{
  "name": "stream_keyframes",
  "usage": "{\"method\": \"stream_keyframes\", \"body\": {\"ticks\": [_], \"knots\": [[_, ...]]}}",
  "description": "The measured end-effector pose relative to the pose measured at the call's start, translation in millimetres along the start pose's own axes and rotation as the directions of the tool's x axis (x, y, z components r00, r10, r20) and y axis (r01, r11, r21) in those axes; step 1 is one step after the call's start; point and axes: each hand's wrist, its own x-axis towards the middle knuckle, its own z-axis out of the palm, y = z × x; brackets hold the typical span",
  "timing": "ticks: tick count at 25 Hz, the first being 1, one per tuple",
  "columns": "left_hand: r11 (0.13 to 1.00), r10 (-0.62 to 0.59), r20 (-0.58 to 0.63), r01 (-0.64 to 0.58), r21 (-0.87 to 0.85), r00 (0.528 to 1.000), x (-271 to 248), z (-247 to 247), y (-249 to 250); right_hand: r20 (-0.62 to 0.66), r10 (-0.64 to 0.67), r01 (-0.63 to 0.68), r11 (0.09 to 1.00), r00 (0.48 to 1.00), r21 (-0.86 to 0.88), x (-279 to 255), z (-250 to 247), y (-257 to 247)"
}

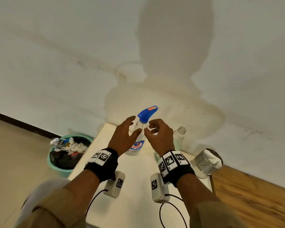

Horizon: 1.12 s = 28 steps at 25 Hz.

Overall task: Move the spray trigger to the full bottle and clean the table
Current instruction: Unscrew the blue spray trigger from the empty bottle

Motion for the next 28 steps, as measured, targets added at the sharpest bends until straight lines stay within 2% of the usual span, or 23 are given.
{"method": "stream_keyframes", "body": {"ticks": [4, 8, 13, 19, 23, 28], "knots": [[1.0, -0.001, 0.008, 0.001, 0.004, 1.0, 1, 4, -1, -0.053, 0.066, -0.064, 0.997, 0.996, 0.045, 5, 9, -3], [0.998, 0.063, -0.036, -0.064, -0.013, 0.997, 1, 6, 6, -0.051, 0.094, -0.088, 0.991, 0.994, 0.104, 11, 3, -5], [0.99, 0.14, -0.019, -0.141, -0.02, 0.99, -5, 12, 8, -0.08, 0.113, -0.104, 0.989, 0.99, 0.108, 8, 7, -6], [0.99, 0.086, -0.046, -0.091, -0.106, 0.995, -6, 9, 10, -0.105, 0.095, -0.081, 0.989, 0.99, 0.128, 7, 16, -8], [0.99, 0.092, -0.069, -0.098, -0.1, 0.993, -6, 10, 10, -0.147, 0.149, -0.121, 0.975, 0.978, 0.186, 6, 14, -7], [0.987, 0.132, -0.083, -0.139, -0.082, 0.988, -8, 11, 11, -0.133, 0.189, -0.149, 0.954, 0.973, 0.262, 4, 14, -4]]}}
